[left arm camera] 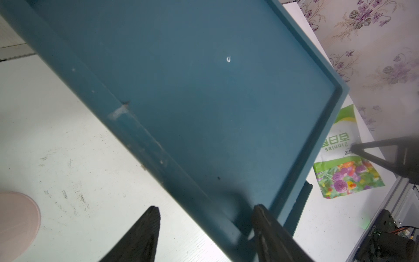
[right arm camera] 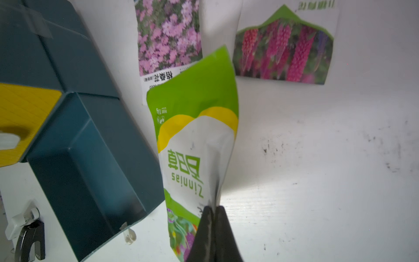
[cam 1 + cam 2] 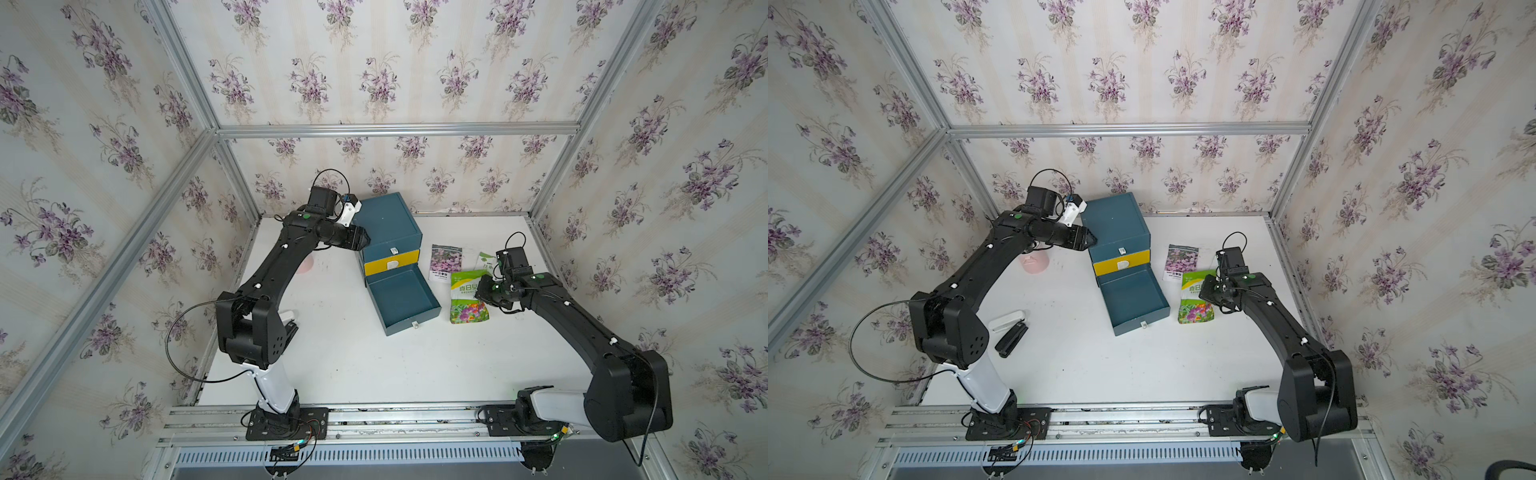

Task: Take the seed bags out of the drawer
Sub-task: Place the seed packet at the center of the board.

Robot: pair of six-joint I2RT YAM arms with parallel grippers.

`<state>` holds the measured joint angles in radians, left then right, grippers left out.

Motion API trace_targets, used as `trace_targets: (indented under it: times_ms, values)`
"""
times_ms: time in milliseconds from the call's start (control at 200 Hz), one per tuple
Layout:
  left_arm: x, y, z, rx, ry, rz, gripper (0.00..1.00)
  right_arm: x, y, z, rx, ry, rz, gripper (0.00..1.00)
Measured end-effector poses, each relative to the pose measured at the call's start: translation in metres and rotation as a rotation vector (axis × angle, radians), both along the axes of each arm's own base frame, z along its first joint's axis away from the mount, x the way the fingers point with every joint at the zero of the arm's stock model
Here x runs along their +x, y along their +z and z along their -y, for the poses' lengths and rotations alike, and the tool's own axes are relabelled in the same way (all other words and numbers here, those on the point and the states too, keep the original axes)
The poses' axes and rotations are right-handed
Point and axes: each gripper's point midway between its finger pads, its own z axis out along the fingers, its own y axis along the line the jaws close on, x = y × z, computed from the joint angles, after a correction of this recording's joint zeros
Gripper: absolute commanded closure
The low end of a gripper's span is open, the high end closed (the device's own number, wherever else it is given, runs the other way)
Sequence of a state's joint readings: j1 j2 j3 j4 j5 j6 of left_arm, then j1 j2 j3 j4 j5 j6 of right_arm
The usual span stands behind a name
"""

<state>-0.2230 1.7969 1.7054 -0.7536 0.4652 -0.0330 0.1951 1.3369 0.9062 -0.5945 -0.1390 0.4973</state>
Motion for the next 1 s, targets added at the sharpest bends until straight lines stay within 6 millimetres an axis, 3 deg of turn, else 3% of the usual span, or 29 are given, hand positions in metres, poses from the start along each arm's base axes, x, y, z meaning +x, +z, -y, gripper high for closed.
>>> trace_targets:
  times_ms: [285,565,809,999]
  values:
    - [0.000,0.000,0.000,-0.001,-0.001,-0.001,0.32,-0.011,-0.035,0.002,-0.030,0.020,-0.101,1.00]
    - [0.001,-0.001,0.001,-0.005,-0.004,-0.002,0.32,-0.014,-0.054,0.011,-0.088,0.010,-0.157,1.00]
    - [0.001,-0.001,0.002,-0.005,-0.004,-0.002,0.32,-0.015,-0.065,0.017,-0.123,0.004,-0.191,0.91]
    - [0.002,-0.001,0.002,-0.006,-0.005,-0.002,0.32,-0.017,-0.070,0.022,-0.151,0.000,-0.207,0.77]
